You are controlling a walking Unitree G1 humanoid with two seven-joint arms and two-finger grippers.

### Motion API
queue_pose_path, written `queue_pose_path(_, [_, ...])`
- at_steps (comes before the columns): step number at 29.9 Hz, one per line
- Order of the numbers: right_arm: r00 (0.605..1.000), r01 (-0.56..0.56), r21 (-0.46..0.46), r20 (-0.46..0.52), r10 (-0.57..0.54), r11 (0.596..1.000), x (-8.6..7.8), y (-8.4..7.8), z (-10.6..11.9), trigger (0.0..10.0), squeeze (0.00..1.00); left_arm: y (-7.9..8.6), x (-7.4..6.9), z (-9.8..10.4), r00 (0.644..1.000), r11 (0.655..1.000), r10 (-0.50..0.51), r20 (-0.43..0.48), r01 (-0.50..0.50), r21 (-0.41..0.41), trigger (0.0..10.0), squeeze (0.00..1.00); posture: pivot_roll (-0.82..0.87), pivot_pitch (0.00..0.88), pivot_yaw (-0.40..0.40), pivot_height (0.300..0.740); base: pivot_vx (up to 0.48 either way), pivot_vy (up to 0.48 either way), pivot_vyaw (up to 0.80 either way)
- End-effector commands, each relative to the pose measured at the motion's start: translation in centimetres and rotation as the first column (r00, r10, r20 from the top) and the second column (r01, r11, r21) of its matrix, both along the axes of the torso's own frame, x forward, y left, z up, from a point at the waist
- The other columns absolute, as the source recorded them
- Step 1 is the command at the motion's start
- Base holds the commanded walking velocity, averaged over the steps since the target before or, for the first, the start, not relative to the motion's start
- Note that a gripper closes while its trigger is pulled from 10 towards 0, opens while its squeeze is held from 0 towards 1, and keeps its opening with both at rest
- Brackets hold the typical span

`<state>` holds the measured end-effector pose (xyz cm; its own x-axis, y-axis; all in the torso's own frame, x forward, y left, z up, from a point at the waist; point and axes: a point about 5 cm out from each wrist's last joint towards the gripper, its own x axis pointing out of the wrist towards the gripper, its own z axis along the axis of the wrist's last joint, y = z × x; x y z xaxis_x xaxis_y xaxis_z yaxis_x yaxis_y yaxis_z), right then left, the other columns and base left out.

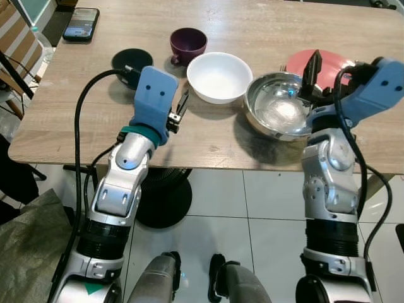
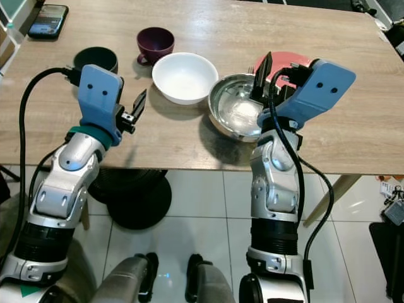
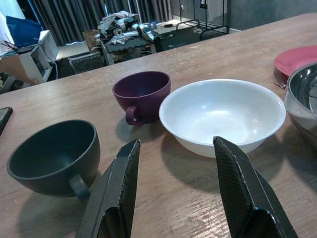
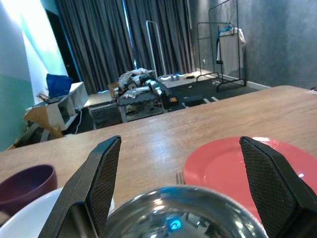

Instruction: Setting the table

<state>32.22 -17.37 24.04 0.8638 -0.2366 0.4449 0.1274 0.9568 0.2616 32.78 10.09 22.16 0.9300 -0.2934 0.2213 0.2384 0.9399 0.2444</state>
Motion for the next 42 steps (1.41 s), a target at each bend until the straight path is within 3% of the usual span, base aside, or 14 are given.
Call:
queue_pose_path(1, [1.000, 0.002, -0.014, -0.008, -0.002, 1.000, -0.3, -0.1, -0.4, 10.0, 0.00, -0.3, 0.0, -0.2, 1.000, 1.000, -0.006, -0.006, 0.006, -0.005, 10.0, 0.00, 0.21, 0.117, 0.016, 0.740, 0.000, 0.000, 0.00])
queue_pose_path(10, [0.999, 0.035, 0.004, 0.009, -0.035, 0.999, -0.1, -0.8, 0.1, 10.0, 0.00, -0.5, -0.3, -0.5, 1.000, 1.000, -0.025, -0.011, 0.025, 0.000, 10.0, 0.00, 0.19, 0.116, 0.020, 0.740, 0.000, 0.000, 0.00])
queue_pose_path(22, [0.998, 0.055, -0.012, -0.030, -0.056, 0.998, -0.5, -1.3, -1.0, 10.0, 0.00, -0.8, -0.1, -1.3, 0.999, 1.000, -0.021, -0.034, 0.020, -0.003, 10.0, 0.00, 0.17, 0.099, 0.023, 0.740, 0.000, 0.000, 0.00])
queue_pose_path(23, [0.999, 0.032, -0.088, -0.033, -0.035, 0.996, -0.4, -1.0, -0.9, 10.0, 0.00, -0.7, 0.2, -1.1, 0.999, 1.000, -0.017, -0.032, 0.016, -0.011, 10.0, 0.00, 0.15, 0.101, 0.011, 0.740, 0.000, 0.000, 0.00])
queue_pose_path(26, [0.999, 0.020, -0.124, -0.037, -0.025, 0.992, -0.4, -0.8, -0.9, 10.0, 0.00, -0.6, 0.2, -1.1, 0.999, 1.000, -0.013, -0.031, 0.013, -0.015, 10.0, 0.00, 0.16, 0.100, 0.009, 0.740, 0.000, 0.000, 0.00])
queue_pose_path(27, [0.997, -0.043, -0.186, -0.077, 0.029, 0.982, -0.4, -0.5, -1.6, 10.0, 0.00, -0.4, 0.3, -1.1, 0.999, 1.000, -0.003, -0.033, 0.002, -0.029, 10.0, 0.00, 0.16, 0.096, 0.008, 0.740, 0.000, 0.000, 0.00])
queue_pose_path(29, [0.997, -0.043, -0.186, -0.077, 0.029, 0.982, -0.4, -0.5, -1.6, 10.0, 0.00, -0.4, 0.3, -1.1, 0.999, 1.000, -0.003, -0.033, 0.002, -0.029, 10.0, 0.00, 0.16, 0.096, 0.008, 0.740, 0.000, 0.000, 0.00])
queue_pose_path(30, [0.993, -0.076, -0.239, -0.108, 0.051, 0.968, -0.6, -0.4, -2.4, 10.0, 0.00, -0.3, 0.1, -1.1, 0.999, 0.999, 0.003, -0.032, -0.004, -0.036, 10.0, 0.00, 0.17, 0.097, 0.006, 0.740, 0.000, 0.000, 0.00])
queue_pose_path(33, [0.987, -0.082, -0.233, -0.152, 0.047, 0.969, -1.0, -1.0, -3.8, 10.0, 0.00, 0.5, -0.4, -1.5, 0.999, 1.000, 0.012, -0.036, -0.013, -0.027, 10.0, 0.00, 0.17, 0.099, 0.003, 0.740, 0.000, 0.000, 0.00])
queue_pose_path(42, [0.989, -0.068, -0.218, -0.146, 0.036, 0.974, -0.8, -1.3, -3.8, 10.0, 0.00, 0.3, -0.8, -2.3, 0.999, 1.000, 0.010, -0.042, -0.010, -0.003, 10.0, 0.00, 0.17, 0.091, 0.001, 0.740, 0.000, 0.000, 0.00])
